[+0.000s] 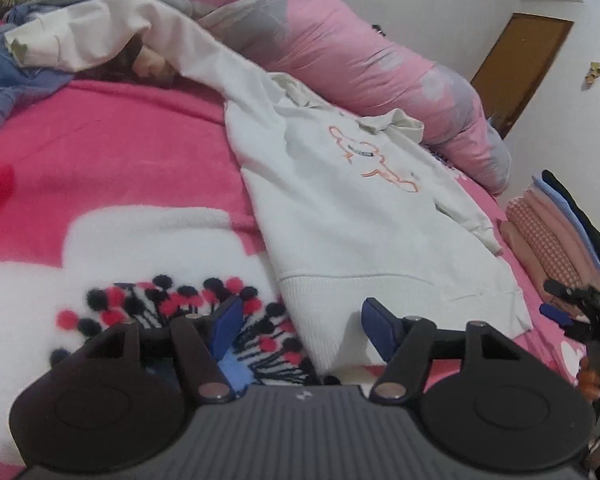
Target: Fold clothes
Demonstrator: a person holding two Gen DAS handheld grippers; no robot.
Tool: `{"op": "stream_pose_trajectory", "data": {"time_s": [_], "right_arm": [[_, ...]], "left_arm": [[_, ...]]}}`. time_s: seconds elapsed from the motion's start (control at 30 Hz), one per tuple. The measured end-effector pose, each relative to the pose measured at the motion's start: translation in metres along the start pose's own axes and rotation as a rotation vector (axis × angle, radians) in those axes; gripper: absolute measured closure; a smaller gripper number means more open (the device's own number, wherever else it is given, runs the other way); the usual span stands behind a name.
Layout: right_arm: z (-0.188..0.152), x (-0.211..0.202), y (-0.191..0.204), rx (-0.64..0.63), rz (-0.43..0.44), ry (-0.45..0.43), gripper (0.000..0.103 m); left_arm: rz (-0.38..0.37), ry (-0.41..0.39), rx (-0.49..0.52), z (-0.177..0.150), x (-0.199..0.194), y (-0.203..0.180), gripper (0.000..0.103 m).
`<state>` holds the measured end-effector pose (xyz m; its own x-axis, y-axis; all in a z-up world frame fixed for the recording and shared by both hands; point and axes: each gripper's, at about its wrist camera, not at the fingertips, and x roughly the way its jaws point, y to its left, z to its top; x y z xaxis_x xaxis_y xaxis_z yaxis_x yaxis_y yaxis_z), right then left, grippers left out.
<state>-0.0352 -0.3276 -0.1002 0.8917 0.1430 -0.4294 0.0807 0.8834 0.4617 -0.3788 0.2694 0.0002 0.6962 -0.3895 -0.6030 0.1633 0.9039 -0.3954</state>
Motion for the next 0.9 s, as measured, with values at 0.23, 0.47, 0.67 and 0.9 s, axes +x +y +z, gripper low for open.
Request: {"op": "stream_pose_trajectory", "data": {"time_s": [0.23, 0.47, 0.67, 0.9], "right_arm": [[0.01, 0.061, 0.008, -0.045, -0.127, 0.192, 0.047], [0.021, 0.031, 0.02, 0.003, -0.039, 0.173, 0.098], [0.026, -0.041, 0.038, 0.049, 0.078, 0.149, 0.099], [-0.027, -0.095, 0.03, 0.078, 0.048, 0.213, 0.098]], "left_arm": [[-0.004, -0.059, -0.01, 0.059, 0.119, -0.017, 0.094], [-0.054, -0.149, -0.054, 0.136, 0.229, -0.033, 0.099], [-0.137, -0.208, -0.048, 0.178, 0.218, -0.038, 0.1], [-0.108, 0.02, 0.018, 0.128, 0.228, -0.041, 0.099]]}}
